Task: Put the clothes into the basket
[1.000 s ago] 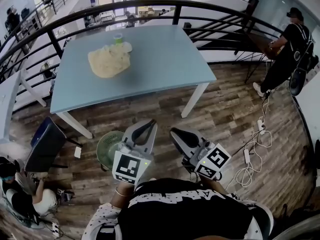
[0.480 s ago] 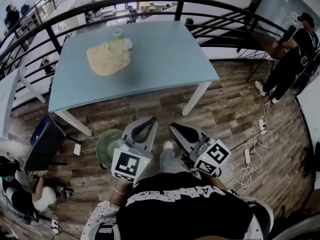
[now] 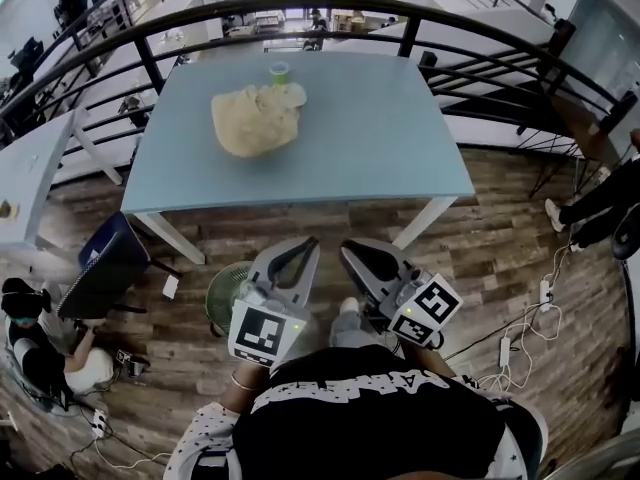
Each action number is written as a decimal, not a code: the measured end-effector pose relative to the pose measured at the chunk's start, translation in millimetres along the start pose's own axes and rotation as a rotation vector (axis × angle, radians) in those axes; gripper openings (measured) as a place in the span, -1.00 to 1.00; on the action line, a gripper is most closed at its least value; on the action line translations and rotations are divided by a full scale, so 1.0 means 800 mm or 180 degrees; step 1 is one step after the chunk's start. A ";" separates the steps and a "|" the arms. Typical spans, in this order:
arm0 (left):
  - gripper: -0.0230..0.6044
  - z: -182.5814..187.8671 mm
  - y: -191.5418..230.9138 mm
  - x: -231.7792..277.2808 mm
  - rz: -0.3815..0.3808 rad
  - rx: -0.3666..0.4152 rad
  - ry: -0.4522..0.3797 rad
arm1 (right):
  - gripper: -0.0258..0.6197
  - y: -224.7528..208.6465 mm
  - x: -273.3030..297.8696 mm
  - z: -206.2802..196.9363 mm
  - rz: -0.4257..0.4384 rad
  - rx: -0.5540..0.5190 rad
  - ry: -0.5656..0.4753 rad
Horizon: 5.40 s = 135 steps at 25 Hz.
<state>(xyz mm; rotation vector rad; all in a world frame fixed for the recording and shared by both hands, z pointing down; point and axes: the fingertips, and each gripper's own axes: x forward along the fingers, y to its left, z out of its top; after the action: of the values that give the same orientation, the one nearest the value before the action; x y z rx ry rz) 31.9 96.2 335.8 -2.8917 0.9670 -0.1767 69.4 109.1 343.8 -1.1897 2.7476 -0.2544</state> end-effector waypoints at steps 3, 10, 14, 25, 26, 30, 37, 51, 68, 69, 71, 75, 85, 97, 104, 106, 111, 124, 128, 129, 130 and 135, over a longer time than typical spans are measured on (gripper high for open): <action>-0.88 -0.002 0.015 0.010 0.0124 -0.0032 0.0028 | -0.83 -0.016 0.011 0.003 0.0080 0.0014 0.0014; -0.88 0.005 0.042 0.051 0.0245 -0.0059 -0.0039 | -0.83 -0.056 0.029 0.014 0.0207 0.0000 0.0018; -0.88 0.017 0.055 0.079 0.0342 -0.0054 -0.0198 | -0.83 -0.086 0.033 0.026 0.0220 -0.0032 -0.0007; -0.88 0.019 0.060 0.154 0.0319 0.0045 -0.0059 | -0.83 -0.161 0.035 0.042 0.0247 -0.0027 -0.0052; -0.88 0.018 0.060 0.157 0.0336 0.0059 -0.0046 | -0.83 -0.165 0.035 0.042 0.0265 -0.0022 -0.0058; -0.88 0.020 0.059 0.172 0.0414 0.0080 -0.0012 | -0.83 -0.180 0.032 0.044 0.0346 -0.0010 -0.0065; -0.88 0.017 0.060 0.190 0.0548 0.0116 0.0063 | -0.83 -0.202 0.035 0.046 0.0477 -0.0009 -0.0071; -0.88 0.012 0.062 0.204 0.0823 0.0193 0.0199 | -0.83 -0.230 0.045 0.043 0.0711 0.0033 -0.0074; -0.88 0.016 0.054 0.226 0.0787 0.0267 0.0223 | -0.83 -0.247 0.036 0.040 0.0708 -0.0003 -0.0095; -0.88 0.016 0.054 0.226 0.0789 0.0260 0.0222 | -0.83 -0.248 0.036 0.039 0.0704 -0.0018 -0.0083; -0.88 0.015 0.052 0.226 0.0786 0.0242 0.0227 | -0.83 -0.247 0.034 0.037 0.0701 -0.0031 -0.0066; -0.88 0.013 0.049 0.228 0.0768 0.0216 0.0234 | -0.83 -0.249 0.031 0.036 0.0686 -0.0052 -0.0048; -0.88 0.005 0.055 0.233 0.0777 0.0181 0.0230 | -0.83 -0.255 0.034 0.033 0.0664 -0.0092 -0.0028; -0.88 -0.005 0.061 0.215 0.0920 0.0110 0.0299 | -0.83 -0.250 0.041 0.020 0.0719 -0.0021 0.0050; -0.88 -0.017 0.076 0.212 0.0965 0.0045 0.0352 | -0.83 -0.252 0.059 0.012 0.0763 -0.0019 0.0099; -0.88 -0.014 0.080 0.216 0.0952 0.0060 0.0318 | -0.83 -0.256 0.063 0.016 0.0755 -0.0057 0.0095; -0.88 -0.007 0.097 0.224 0.0967 0.0092 0.0256 | -0.83 -0.264 0.079 0.024 0.0769 -0.0112 0.0071; -0.88 -0.001 0.152 0.254 0.0950 0.0093 0.0183 | -0.83 -0.301 0.128 0.039 0.0734 -0.0193 0.0104; -0.88 0.001 0.166 0.258 0.0955 0.0098 0.0126 | -0.83 -0.298 0.149 0.037 0.0855 -0.0222 0.0127; -0.88 0.000 0.171 0.259 0.0969 0.0106 0.0122 | -0.83 -0.299 0.155 0.035 0.0880 -0.0234 0.0141; -0.88 -0.001 0.177 0.262 0.0988 0.0112 0.0120 | -0.82 -0.301 0.160 0.034 0.0899 -0.0248 0.0151; -0.88 -0.004 0.208 0.271 0.1072 0.0099 0.0095 | -0.82 -0.318 0.186 0.041 0.0916 -0.0304 0.0167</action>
<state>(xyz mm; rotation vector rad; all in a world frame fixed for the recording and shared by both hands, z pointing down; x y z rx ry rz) 104.6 -167.3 336.6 -2.6526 1.4206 -0.2072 155.4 -174.4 356.4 -0.7999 2.9589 -0.1246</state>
